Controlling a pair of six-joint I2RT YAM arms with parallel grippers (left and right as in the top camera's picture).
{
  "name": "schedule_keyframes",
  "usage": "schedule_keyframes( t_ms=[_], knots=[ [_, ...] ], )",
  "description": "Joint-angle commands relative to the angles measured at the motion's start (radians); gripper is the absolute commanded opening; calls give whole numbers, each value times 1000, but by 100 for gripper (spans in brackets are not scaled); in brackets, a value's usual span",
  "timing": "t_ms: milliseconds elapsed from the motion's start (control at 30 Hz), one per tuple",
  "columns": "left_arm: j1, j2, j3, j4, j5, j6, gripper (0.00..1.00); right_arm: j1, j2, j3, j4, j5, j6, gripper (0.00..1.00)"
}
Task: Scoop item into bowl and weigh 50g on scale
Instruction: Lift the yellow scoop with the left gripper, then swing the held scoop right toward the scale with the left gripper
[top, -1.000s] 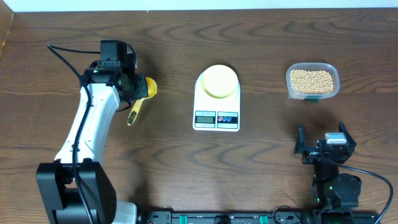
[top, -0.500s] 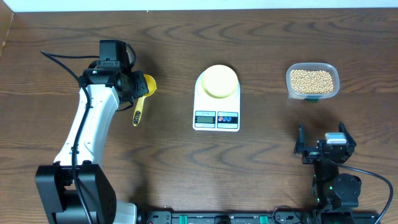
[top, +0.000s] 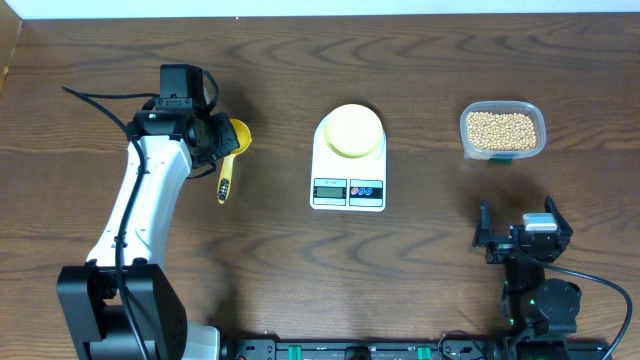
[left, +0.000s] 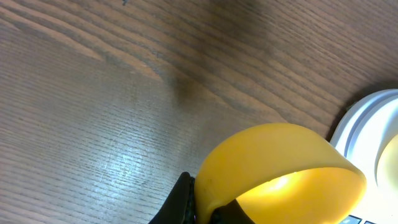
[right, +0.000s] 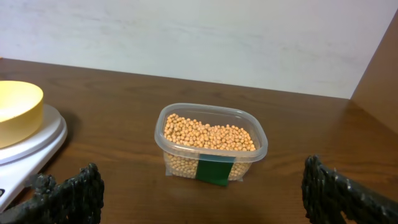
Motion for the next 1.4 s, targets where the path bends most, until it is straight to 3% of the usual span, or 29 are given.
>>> schedule_keyframes(
  t_ms=[0, 1100, 1233, 1367],
  knots=[
    [0, -23, -6, -4, -8, -6, 8, 7, -7, -2, -4, 8, -14, 99],
    [0, -22, -6, -13, -8, -10, 8, 7, -7, -2, -4, 8, -14, 99],
    [0, -22, -6, -11, -8, -121, 8, 7, -7, -2, -4, 8, -14, 99],
    [0, -22, -6, -20, -8, -334, 8, 7, -7, -2, -4, 8, -14, 99]
  ],
)
